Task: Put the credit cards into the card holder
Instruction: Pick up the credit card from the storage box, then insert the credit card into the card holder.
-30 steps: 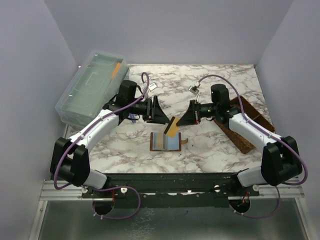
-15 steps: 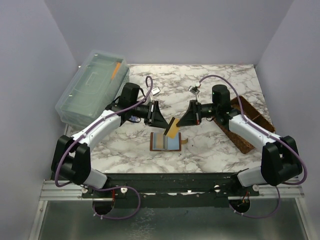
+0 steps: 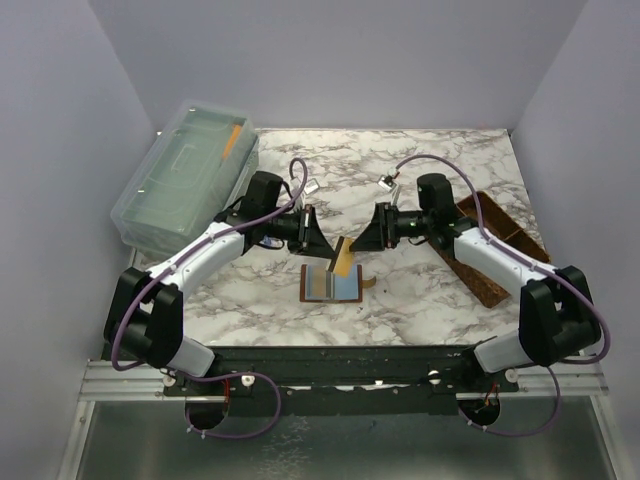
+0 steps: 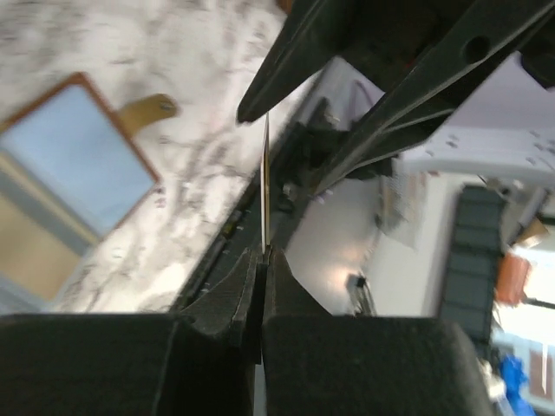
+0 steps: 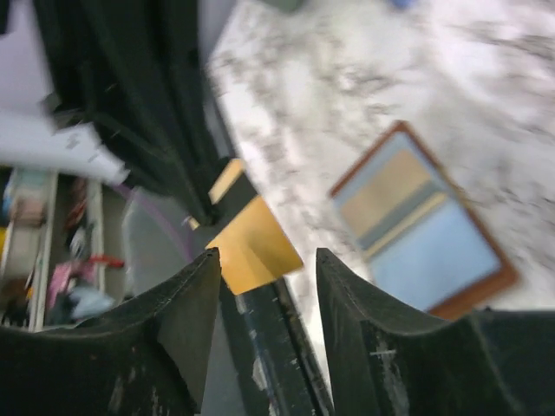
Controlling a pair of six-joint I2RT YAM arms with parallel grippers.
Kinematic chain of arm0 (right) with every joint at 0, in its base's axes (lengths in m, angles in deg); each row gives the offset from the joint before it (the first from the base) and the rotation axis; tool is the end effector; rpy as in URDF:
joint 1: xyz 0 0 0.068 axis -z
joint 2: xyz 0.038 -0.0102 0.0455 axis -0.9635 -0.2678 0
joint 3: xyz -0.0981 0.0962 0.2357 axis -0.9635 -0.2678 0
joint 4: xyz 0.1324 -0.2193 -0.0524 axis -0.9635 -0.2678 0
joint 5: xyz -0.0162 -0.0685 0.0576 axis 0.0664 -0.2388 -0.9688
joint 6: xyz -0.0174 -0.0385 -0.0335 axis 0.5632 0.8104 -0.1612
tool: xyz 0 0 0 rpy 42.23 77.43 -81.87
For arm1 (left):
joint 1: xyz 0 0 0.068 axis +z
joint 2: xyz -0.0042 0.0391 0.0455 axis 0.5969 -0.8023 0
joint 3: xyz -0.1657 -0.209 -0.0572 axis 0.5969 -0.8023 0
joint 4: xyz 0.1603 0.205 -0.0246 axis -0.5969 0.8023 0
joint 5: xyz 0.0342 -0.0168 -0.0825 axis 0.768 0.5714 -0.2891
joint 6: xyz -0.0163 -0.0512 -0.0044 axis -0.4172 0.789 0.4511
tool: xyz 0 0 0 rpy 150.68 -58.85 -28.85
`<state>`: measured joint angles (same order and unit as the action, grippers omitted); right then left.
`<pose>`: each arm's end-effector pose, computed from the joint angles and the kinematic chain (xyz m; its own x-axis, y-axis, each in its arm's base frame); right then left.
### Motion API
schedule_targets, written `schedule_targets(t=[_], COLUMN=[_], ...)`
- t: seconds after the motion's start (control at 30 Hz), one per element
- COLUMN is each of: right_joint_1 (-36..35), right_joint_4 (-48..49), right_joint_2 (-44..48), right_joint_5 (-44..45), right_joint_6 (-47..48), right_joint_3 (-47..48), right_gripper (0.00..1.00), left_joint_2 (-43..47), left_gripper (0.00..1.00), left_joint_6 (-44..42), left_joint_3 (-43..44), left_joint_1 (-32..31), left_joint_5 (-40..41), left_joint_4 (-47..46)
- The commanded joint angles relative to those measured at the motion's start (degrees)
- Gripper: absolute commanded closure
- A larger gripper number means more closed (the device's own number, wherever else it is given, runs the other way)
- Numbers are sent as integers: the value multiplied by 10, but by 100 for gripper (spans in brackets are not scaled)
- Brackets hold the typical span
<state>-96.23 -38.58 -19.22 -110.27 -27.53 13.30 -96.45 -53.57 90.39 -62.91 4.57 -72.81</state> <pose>0.2711 0.1417 0.2518 -0.7961 -0.0956 -0.5976 -0.6014 0.2351 0.7635 0.2651 -0.1642 0.2651 -0.9352 0.1247 -0.3314 0.3540 0.3243 -0.8772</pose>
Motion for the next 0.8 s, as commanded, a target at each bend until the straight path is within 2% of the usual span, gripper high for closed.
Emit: schedule_targets(t=[0.0,0.1,0.27,0.3,0.33,0.4,0.47,0.67,0.77], right_joint_1=[0,-1,-4,-9,-14,-18,-19,-19,-19], right_joint_4=[-106,-74,6,21,33,59,84,110,97], right_joint_2=[-38,-59,-74,-85,-95,-118,-133,-165,-180], right_joint_5=[244,243,215,201,193,184,179,180,194], right_joint_6=[-4,-39,-81,-90,-100,-118,-134,-138,-134], right_joint_3=[17,-5,-49,-54,-55,-63,-73,-85,-83], right_gripper=[46,38,35,39,48,72,89,99,100], left_joint_2=[-2,-29,-65,-69,-74,-87,-96,-104,-108], left_gripper=[100,100,100,100,100,100,100,100,100], left_joint_6=[-38,-59,-85,-84,-83,-82,-79,-70,-63], left_joint_3=[-21,-33,-56,-60,-63,-67,-74,-90,-96], left_joint_1=[5,16,24,23,24,23,24,23,23], left_joint_5=[176,191,167,159,151,148,147,129,117], left_joint_4=[73,96,86,76,69,62,56,31,16])
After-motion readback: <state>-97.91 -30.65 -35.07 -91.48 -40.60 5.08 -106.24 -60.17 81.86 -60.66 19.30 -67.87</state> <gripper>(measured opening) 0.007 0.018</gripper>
